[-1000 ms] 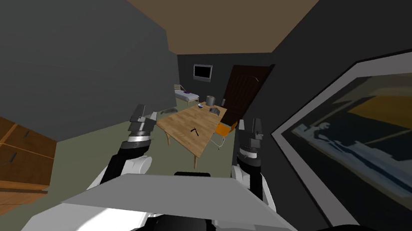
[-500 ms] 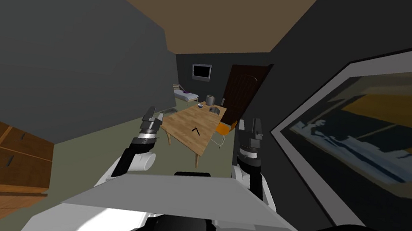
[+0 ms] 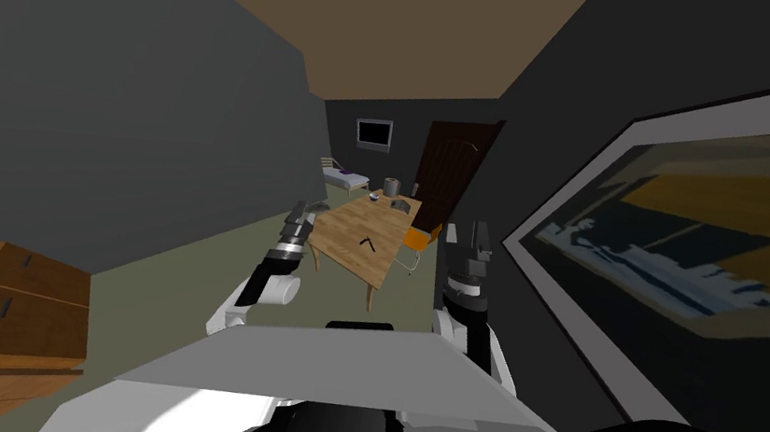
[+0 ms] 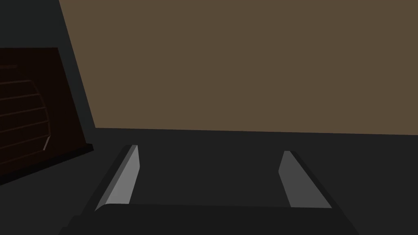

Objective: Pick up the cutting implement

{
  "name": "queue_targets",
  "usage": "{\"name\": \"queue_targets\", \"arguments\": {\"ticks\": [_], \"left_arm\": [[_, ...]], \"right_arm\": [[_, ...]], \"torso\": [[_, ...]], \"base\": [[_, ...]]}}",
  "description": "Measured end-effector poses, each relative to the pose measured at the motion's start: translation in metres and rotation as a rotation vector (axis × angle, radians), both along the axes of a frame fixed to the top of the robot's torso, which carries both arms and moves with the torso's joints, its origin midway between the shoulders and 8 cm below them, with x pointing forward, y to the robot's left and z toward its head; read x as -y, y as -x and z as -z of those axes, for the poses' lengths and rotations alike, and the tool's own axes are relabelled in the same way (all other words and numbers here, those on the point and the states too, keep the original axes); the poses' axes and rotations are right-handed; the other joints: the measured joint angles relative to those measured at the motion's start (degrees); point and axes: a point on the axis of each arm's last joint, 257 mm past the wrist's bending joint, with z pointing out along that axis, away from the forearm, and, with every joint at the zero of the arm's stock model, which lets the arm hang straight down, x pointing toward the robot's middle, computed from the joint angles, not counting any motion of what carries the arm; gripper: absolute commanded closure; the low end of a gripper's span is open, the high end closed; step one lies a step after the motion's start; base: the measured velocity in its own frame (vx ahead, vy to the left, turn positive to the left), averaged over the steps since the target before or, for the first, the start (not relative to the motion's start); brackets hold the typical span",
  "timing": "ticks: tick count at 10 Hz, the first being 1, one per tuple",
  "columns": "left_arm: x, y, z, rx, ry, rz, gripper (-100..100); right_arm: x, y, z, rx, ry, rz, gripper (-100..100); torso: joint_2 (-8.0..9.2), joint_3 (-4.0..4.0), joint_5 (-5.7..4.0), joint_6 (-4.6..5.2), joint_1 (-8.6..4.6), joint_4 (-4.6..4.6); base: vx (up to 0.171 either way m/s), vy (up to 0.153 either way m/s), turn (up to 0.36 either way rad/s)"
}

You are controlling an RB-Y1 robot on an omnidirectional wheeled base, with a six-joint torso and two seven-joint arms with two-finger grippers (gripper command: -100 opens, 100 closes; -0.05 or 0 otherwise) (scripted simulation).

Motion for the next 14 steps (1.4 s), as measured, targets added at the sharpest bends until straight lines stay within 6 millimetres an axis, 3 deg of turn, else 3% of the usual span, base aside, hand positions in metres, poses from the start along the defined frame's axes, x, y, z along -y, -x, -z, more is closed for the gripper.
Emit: {"name": "queue_targets", "arguments": {"ticks": [3,14], "left_arm": [[0.008,-0.029,0.018,-0.047,-0.01,0.016,-100],[0.022,-0.103,0.083,-0.218,-0.043,0.052,-100]], "right_arm": [[0.0,0.0,0.0,0.0,0.0,0.0,0],[0.0,0.0,0.0,0.0,0.0,0.0,0]], "torso": [[-0.01,-0.01,-0.02,0.0,-0.08,0.0],[-0.09,-0.05,-0.05,-0.03,-0.24,-0.02]], "base": [[-0.034,0.05,-0.061],[-0.026,0.028,-0.06]]}}
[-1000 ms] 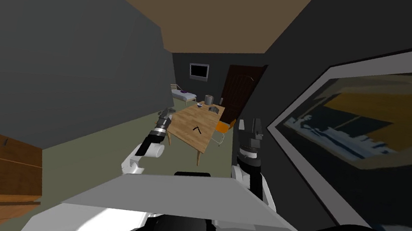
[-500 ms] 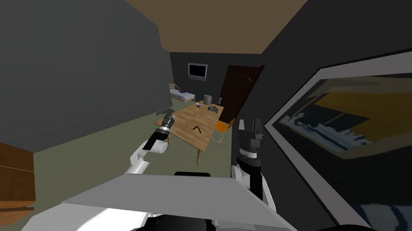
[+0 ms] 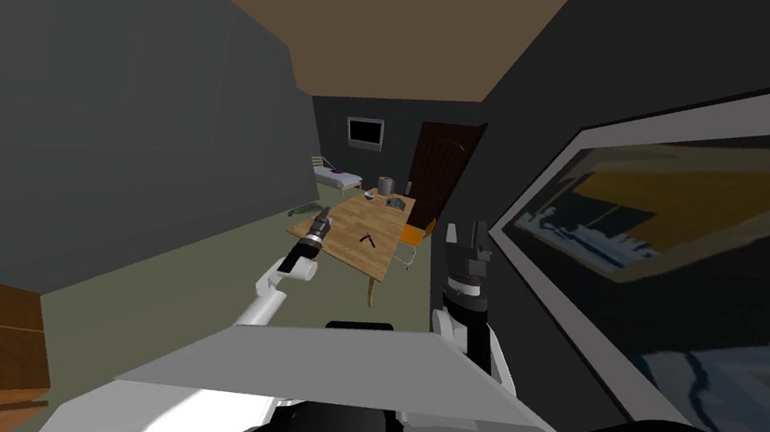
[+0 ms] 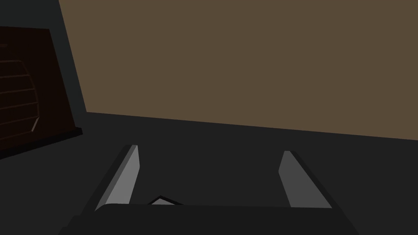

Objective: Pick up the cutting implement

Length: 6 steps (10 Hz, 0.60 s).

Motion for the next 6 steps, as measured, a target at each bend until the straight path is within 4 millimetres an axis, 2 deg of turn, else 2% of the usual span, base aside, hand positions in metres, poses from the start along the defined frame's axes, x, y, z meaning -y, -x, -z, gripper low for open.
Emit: {"name": "queue_targets", "arguments": {"ticks": [6], "left_arm": [[0.007,-0.03,0.032,-0.085,-0.02,0.014,-100]], "right_arm": [[0.0,0.0,0.0,0.0,0.0,0.0,0]], "torso": [[-0.04,-0.02,-0.02,0.02,-0.06,0.0]], "base": [[-0.011,0.011,-0.056]]}}
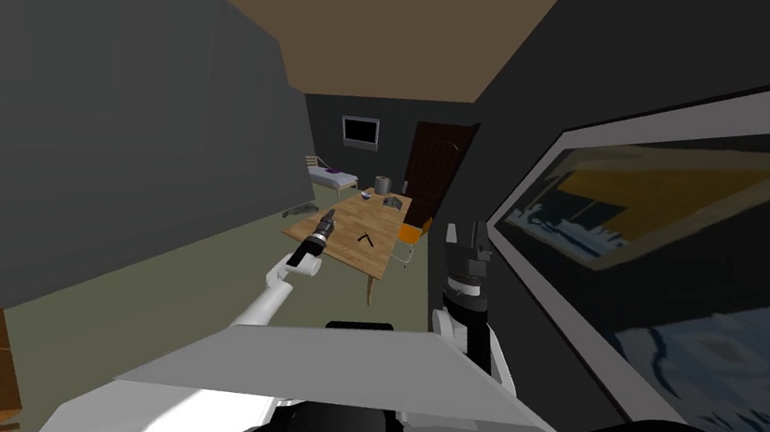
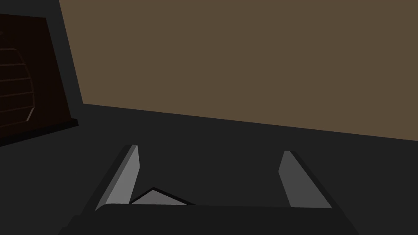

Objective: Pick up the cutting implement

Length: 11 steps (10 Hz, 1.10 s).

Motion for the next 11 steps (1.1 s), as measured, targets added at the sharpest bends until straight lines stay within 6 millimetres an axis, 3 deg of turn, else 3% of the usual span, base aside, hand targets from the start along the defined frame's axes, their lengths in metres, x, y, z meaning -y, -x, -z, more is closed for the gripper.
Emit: {"name": "queue_targets", "arguments": {"ticks": [11], "left_arm": [[0.005,-0.046,0.074,-0.197,-0.035,0.009,-100]], "right_arm": [[0.0,0.0,0.0,0.0,0.0,0.0,0]], "torso": [[-0.04,-0.03,-0.01,-0.05,-0.03,-0.02]], "base": [[-0.001,0.0,-0.08]]}}
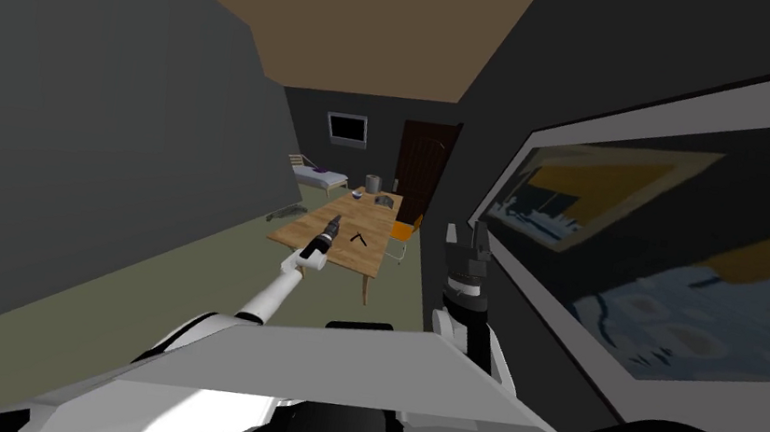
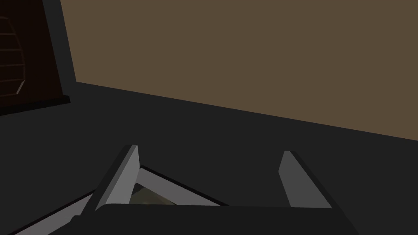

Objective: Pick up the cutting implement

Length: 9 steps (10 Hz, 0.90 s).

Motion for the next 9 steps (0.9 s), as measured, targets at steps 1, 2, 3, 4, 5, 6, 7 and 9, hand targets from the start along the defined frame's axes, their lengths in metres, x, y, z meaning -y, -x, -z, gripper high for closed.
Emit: {"name": "queue_targets", "arguments": {"ticks": [1,2,3,4,5,6,7,9], "left_arm": [[0.0,-0.003,0.006,-0.019,-0.004,0.001,-100],[0.0,-0.004,0.013,-0.037,-0.006,-0.001,-100],[0.002,-0.007,0.016,-0.049,-0.009,0.002,-100],[0.001,-0.008,0.024,-0.067,-0.011,0.0,-100],[0.002,-0.01,0.029,-0.081,-0.014,0.001,-100],[0.002,-0.009,0.036,-0.099,-0.016,0.0,-100],[0.001,-0.008,0.043,-0.112,-0.018,-0.003,-100],[0.0,-0.01,0.051,-0.13,-0.022,-0.004,-100]], "right_arm": [[0.0,0.0,0.0,0.0,0.0,0.0,0],[0.0,0.0,0.0,0.0,0.0,0.0,0],[0.0,0.0,0.0,0.0,0.0,0.0,0],[0.0,0.0,0.0,0.0,0.0,0.0,0],[0.0,0.0,0.0,0.0,0.0,0.0,0],[0.0,0.0,0.0,0.0,0.0,0.0,0],[0.0,0.0,0.0,0.0,0.0,0.0,0],[0.0,0.0,0.0,0.0,0.0,0.0,0]], "torso": [[-0.02,0.0,0.0,0.02,-0.01,0.0],[-0.01,-0.01,0.0,0.0,-0.01,0.0],[-0.03,-0.01,-0.01,0.03,-0.04,0.0],[-0.02,-0.01,-0.01,0.0,-0.03,0.0],[-0.04,-0.02,-0.01,0.02,-0.05,0.0],[-0.03,-0.02,-0.01,-0.01,-0.02,-0.01],[-0.01,-0.01,0.0,-0.01,0.01,0.0],[-0.03,-0.01,0.0,0.02,-0.01,0.0]], "base": [[0.009,-0.006,-0.059],[0.012,-0.014,-0.097],[0.012,-0.011,-0.057],[0.018,-0.013,-0.111],[0.016,-0.007,-0.05],[0.008,-0.001,0.015],[0.001,0.001,0.01],[0.017,-0.006,-0.082]]}}
